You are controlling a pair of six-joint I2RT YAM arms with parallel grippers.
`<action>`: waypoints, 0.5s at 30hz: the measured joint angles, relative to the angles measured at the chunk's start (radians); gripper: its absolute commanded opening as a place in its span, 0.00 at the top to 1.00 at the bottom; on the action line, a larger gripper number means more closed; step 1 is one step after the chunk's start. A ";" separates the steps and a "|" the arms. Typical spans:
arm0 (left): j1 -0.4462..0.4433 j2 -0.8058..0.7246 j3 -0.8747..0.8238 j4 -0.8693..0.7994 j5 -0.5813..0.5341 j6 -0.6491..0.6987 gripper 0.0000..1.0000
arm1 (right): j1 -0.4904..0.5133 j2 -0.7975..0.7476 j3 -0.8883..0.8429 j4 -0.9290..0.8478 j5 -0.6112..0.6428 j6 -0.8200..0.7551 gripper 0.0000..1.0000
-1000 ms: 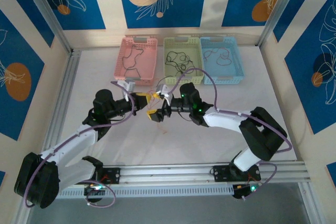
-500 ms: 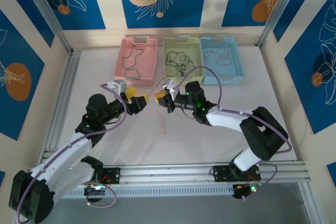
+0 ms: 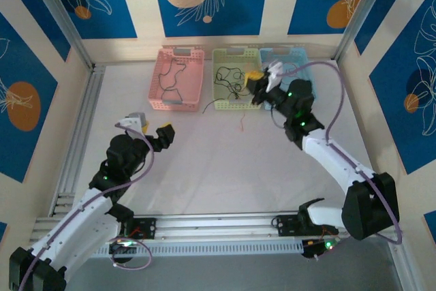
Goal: Untangle the cables
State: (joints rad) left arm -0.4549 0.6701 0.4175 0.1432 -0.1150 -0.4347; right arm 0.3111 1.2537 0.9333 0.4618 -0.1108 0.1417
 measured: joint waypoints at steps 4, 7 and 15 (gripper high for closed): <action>0.000 0.000 0.000 -0.018 -0.027 0.008 0.00 | -0.095 0.010 0.171 -0.084 0.034 0.043 1.00; 0.000 0.000 0.000 -0.032 -0.035 0.008 0.00 | -0.142 0.046 0.285 -0.123 0.055 0.079 1.00; 0.000 -0.002 0.000 -0.064 -0.060 0.015 0.00 | -0.211 0.238 0.515 -0.233 0.122 0.148 1.00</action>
State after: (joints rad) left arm -0.4549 0.6682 0.4179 0.0788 -0.1745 -0.4194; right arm 0.1001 1.4921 1.4483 0.2287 0.0109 0.2897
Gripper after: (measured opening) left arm 0.998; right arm 0.072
